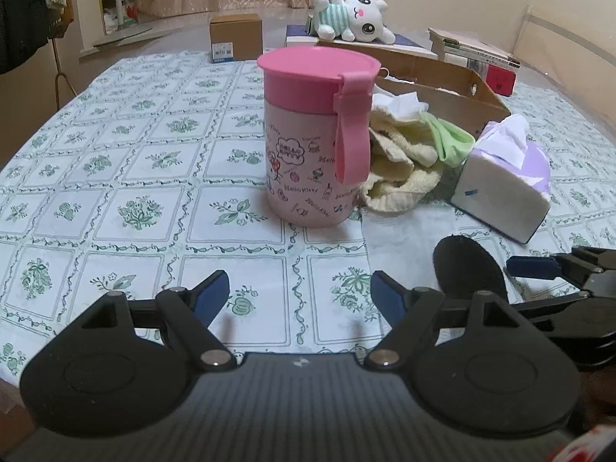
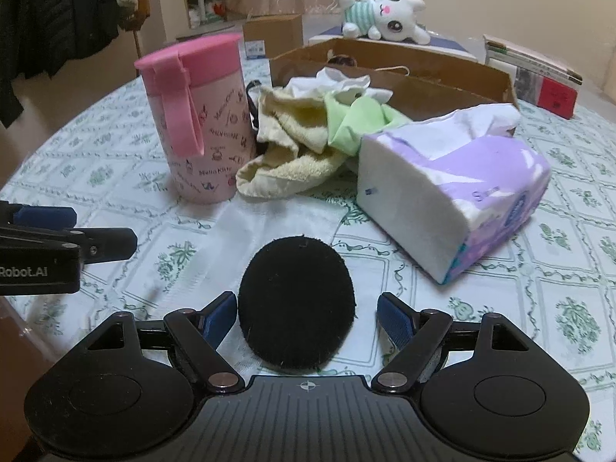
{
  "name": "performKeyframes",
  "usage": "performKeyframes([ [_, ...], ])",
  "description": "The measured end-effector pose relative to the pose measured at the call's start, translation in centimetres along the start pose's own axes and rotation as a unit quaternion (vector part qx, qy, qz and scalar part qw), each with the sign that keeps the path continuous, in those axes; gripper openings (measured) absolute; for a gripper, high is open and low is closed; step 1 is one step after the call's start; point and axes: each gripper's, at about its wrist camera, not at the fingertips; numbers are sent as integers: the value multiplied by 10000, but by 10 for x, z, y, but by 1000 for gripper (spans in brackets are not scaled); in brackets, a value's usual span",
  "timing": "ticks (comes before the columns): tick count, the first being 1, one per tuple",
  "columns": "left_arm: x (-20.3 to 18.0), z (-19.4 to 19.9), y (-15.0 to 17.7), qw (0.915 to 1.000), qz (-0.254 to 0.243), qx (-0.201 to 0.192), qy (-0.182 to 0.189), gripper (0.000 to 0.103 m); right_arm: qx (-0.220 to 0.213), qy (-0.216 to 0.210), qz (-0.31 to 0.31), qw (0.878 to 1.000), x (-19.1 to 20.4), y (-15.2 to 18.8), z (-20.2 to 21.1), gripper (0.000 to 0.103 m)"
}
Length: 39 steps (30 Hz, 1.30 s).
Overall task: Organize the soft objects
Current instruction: 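Grasp the black round puff with the right tool, then grasp the clear mesh bag with the left tool while the right tool holds the puff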
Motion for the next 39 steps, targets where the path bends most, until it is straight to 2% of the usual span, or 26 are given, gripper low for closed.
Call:
performKeyframes([
  [5, -1, -5, 0, 10000, 12, 43, 66, 78, 2, 17, 119, 9999, 2, 0, -4, 79],
  [6, -2, -6, 0, 10000, 10, 50, 79, 78, -10, -4, 103, 9999, 2, 0, -3, 77],
  [7, -2, -6, 0, 9999, 8, 53, 92, 78, -8, -41, 91, 9999, 1, 0, -2, 67],
  [8, -3, -6, 0, 9999, 0, 59, 104, 78, -8, -65, 89, 9999, 1, -1, -1, 64],
  [15, -14, -7, -3, 9994, -114, 117, 296, 79, -322, 6, -51, 9995, -9, -2, 24, 63],
  [26, -57, -25, -15, 9955, -362, 241, 846, 87, -480, 416, -426, 9971, -58, 5, 58, 63],
  [35, -84, -44, -14, 9944, -674, 346, 733, 87, -478, 540, -646, 9953, -80, 8, 61, 63],
  [39, -85, -45, -11, 9945, -739, 358, 650, 81, -453, 517, -700, 9952, -84, 8, 59, 63],
])
Point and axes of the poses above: each gripper's, at about its wrist camera, not at the fingertips, and z roughly against the way its jaws point, x to its left, y to its underside, and after that the axes turned 13 degrees about -z, right-handed
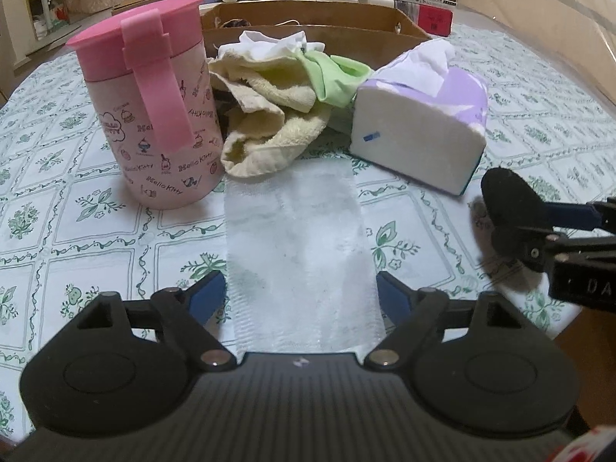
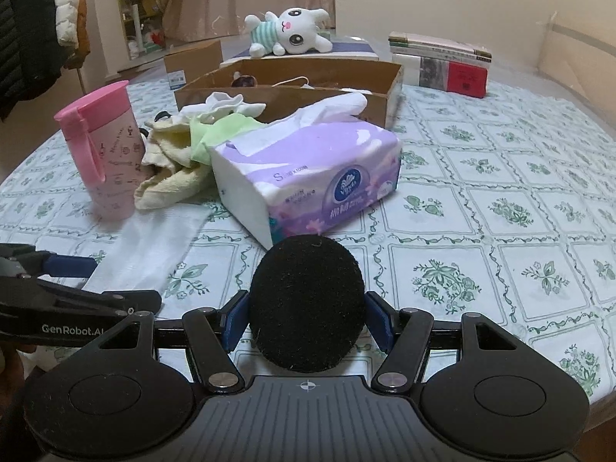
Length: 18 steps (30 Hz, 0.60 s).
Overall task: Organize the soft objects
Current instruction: 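Grasp the clear mesh bag with the left tool while the right tool holds the puff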
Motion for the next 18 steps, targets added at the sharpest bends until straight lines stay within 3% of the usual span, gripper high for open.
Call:
performKeyframes([
  [5, 2, 2, 1, 9999, -83, -34, -46, 71, 22, -42, -14, 10000, 0, 0, -3, 63],
  [18, -1, 13, 3, 9995, -319, -18, 63, 19, -42, -93, 32, 9999, 6, -1, 6, 63],
])
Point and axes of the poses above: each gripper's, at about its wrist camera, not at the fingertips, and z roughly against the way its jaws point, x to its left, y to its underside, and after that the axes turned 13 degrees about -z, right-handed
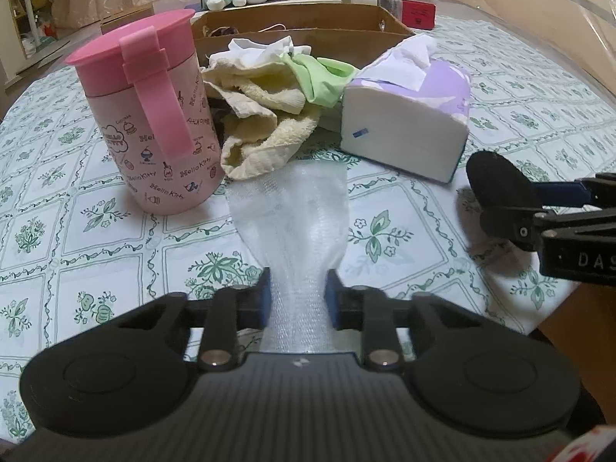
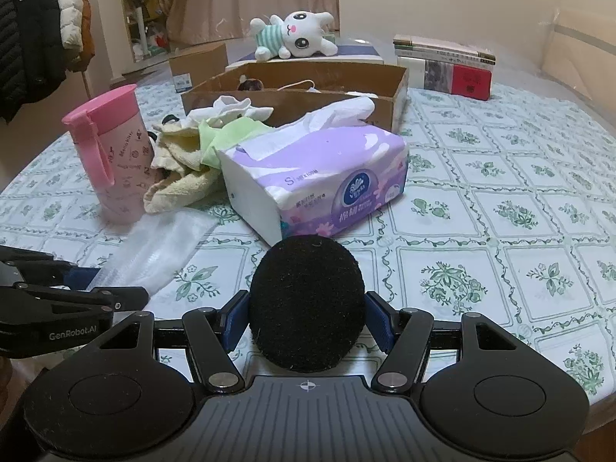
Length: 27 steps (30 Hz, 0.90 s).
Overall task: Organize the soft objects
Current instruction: 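Grasp the clear mesh bag with the left tool while the right tool holds the puff, then carry the bag and puff to the box and open the left tool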
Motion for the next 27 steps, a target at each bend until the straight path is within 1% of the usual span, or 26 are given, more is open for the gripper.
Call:
performKeyframes([
  [4, 0, 6, 4, 10000, -36, 7, 53, 8, -46, -18, 14, 10000, 4, 0, 6, 63],
  [7, 0, 15, 5, 9999, -89, -48, 87, 6, -89, -42, 28, 9999, 7, 0, 11, 63],
  [17, 4, 50, 0, 9992, -46, -385, 54, 5, -276, -132, 85, 9995, 20, -3, 31, 63],
  [27, 5, 67, -2, 9984, 106, -553, 101, 5, -424, -153, 82, 9990, 25, -6, 48, 63],
])
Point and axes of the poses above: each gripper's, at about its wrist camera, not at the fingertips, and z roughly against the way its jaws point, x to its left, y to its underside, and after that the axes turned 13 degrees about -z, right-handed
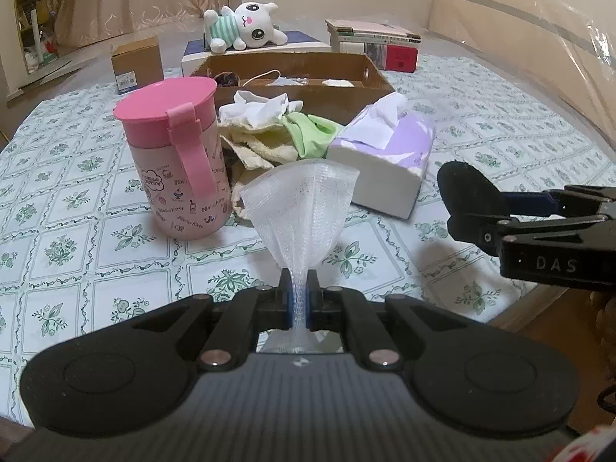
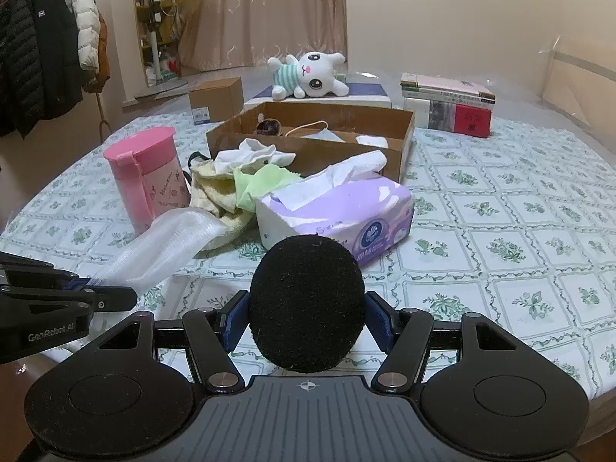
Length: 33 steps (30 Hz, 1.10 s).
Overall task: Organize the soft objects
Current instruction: 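Carry the bag and puff to the box and open the left tool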
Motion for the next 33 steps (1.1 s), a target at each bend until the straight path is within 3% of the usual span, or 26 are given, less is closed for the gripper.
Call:
performKeyframes([
  [6, 1, 7, -8, 9999, -8, -123, 69, 5, -37, -27, 2, 10000, 2, -4, 4, 63],
  [12, 15, 11, -37, 9993, -24, -354, 134, 5, -131, -127, -44, 9998, 1, -24, 6, 63],
  [25, 73, -7, -154, 9963, -348, -632, 460, 5, -407, -360, -75, 9985, -10, -132, -29, 63],
  [30, 103, -39, -207, 9944, -518, -515, 767, 5, -317, -418, -126, 9985, -20, -180, -65, 63],
  [33, 123, -68, -237, 9946, -660, -326, 736, 5, -236, -397, -155, 9988, -26, -204, -91, 63],
])
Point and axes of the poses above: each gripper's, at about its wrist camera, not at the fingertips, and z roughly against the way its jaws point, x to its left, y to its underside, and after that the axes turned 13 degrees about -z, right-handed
